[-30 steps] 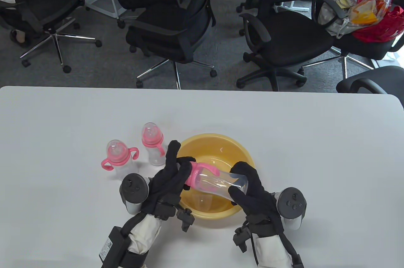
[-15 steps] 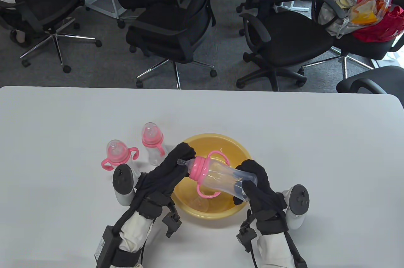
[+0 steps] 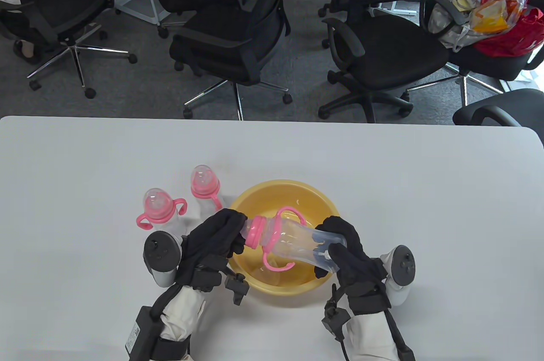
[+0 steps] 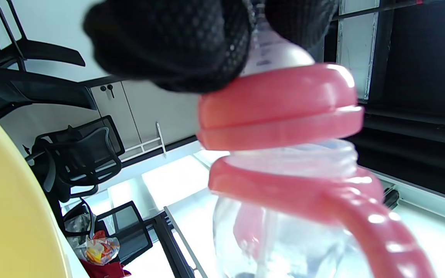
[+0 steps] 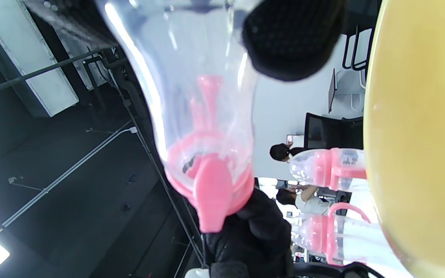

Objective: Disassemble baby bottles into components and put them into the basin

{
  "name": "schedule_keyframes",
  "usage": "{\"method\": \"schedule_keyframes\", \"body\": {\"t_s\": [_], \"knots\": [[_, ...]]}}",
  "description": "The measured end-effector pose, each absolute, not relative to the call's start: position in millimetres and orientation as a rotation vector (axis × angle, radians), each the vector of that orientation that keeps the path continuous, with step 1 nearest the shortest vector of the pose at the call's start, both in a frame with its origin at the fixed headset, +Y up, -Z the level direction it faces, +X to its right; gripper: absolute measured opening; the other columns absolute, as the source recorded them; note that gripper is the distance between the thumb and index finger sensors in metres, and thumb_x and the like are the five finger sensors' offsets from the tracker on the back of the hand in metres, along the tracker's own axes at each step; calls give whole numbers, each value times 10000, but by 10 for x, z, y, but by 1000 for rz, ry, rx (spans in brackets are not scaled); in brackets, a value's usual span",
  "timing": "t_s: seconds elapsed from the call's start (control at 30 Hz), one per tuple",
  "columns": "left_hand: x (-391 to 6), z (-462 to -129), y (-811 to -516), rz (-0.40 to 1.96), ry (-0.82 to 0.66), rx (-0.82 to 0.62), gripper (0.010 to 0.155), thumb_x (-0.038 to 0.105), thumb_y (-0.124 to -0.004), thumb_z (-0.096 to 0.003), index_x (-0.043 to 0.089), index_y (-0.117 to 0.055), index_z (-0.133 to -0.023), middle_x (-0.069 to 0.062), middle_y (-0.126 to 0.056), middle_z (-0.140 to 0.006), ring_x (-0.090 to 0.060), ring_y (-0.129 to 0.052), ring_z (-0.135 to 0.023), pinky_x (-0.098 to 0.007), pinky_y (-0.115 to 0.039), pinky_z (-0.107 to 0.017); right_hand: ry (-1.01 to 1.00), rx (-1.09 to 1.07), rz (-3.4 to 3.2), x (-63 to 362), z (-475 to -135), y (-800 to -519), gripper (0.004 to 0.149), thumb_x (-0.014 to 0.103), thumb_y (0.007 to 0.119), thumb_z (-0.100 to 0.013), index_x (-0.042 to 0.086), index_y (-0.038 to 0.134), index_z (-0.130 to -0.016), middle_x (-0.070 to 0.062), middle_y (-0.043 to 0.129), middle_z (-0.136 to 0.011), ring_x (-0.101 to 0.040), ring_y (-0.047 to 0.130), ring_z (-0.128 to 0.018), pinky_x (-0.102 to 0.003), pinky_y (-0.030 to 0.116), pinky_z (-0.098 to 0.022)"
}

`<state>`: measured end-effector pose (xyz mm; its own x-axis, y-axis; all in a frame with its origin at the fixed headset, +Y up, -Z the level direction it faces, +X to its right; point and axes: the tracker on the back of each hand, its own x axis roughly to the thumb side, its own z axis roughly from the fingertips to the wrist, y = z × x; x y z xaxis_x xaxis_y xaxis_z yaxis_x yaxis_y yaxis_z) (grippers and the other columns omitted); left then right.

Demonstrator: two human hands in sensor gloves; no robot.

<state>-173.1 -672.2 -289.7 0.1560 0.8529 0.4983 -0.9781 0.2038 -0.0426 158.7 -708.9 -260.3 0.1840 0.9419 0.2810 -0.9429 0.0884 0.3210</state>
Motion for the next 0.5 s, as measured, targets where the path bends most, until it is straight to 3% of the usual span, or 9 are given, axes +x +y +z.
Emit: {"method": "schedule_keyframes", "body": {"t_s": [0.5], "knots": [[-1873,-2746,-6490,1539,-411,398,452,427,-704,-627,37,-919,-704,-86,-973,-450,-140,-978,-258,-216,-842,-103,59,459,1390,1737,-2661,-7144,763,587,634,-616,104,338,-1127,-295,491,-1048,-478,680,-627,-354,846,-388]]}}
